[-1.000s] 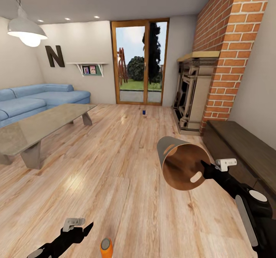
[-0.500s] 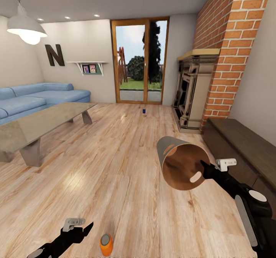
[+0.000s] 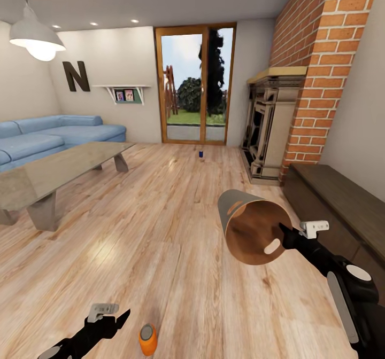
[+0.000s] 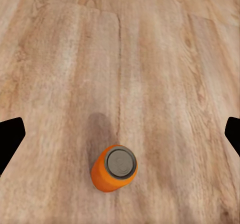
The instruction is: Put the three can of soda from the living room inside the tash can in the kitchen.
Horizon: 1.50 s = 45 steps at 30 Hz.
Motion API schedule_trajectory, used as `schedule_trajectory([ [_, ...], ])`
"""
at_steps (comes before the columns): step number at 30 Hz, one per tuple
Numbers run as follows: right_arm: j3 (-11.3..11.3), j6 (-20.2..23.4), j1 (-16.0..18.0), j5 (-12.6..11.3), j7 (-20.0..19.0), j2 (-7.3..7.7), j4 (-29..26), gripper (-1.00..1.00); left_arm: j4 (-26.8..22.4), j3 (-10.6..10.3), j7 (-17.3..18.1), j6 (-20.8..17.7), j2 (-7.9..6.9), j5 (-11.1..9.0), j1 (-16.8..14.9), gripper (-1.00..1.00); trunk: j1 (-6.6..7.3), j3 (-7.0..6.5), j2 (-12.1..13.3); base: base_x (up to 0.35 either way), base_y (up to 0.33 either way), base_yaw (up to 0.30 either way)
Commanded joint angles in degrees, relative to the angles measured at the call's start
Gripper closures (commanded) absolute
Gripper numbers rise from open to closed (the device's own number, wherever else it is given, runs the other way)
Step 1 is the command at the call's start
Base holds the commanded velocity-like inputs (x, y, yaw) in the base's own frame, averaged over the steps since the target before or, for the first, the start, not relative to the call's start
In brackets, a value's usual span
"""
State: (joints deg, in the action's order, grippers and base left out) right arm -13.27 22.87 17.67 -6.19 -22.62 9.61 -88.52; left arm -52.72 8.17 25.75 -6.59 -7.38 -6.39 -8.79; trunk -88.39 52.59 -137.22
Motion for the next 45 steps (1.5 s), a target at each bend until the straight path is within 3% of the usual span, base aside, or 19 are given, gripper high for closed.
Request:
schedule_trajectory([
  [1,0.0,0.1,0.0,-0.7,-0.4,-0.01,-0.1,1.00,0.0,0.0,0.0,0.0,0.00,0.0,0.0,-1.00,0.00,-0.01,0.0,0.116,-0.038,0.000],
  [19,0.1,0.1,0.0,-0.7,-0.2,-0.03,0.0,1.00,0.1,0.0,0.0,0.0,0.00,-0.2,0.0,-1.00,0.00,-0.01,0.0,0.094,-0.050,0.000],
  [34,0.0,0.1,0.0,-0.7,-0.4,-0.03,0.0,1.00,0.1,0.0,0.0,0.0,0.00,-0.2,0.0,-1.00,-3.29,2.68,-6.0,0.001,0.000,0.000],
  [38,0.0,0.1,0.0,-0.7,-0.4,-0.03,0.0,1.00,0.1,0.0,0.0,0.0,0.00,-0.2,0.0,-1.00,-3.39,3.57,-6.1,0.000,0.000,0.000],
  [45,1.1,-0.4,-0.1,3.4,-0.1,0.59,0.0,1.00,-0.4,-0.3,0.4,0.2,-0.24,0.2,-0.7,-1.00,-3.40,3.57,-6.1,0.000,0.000,0.000],
])
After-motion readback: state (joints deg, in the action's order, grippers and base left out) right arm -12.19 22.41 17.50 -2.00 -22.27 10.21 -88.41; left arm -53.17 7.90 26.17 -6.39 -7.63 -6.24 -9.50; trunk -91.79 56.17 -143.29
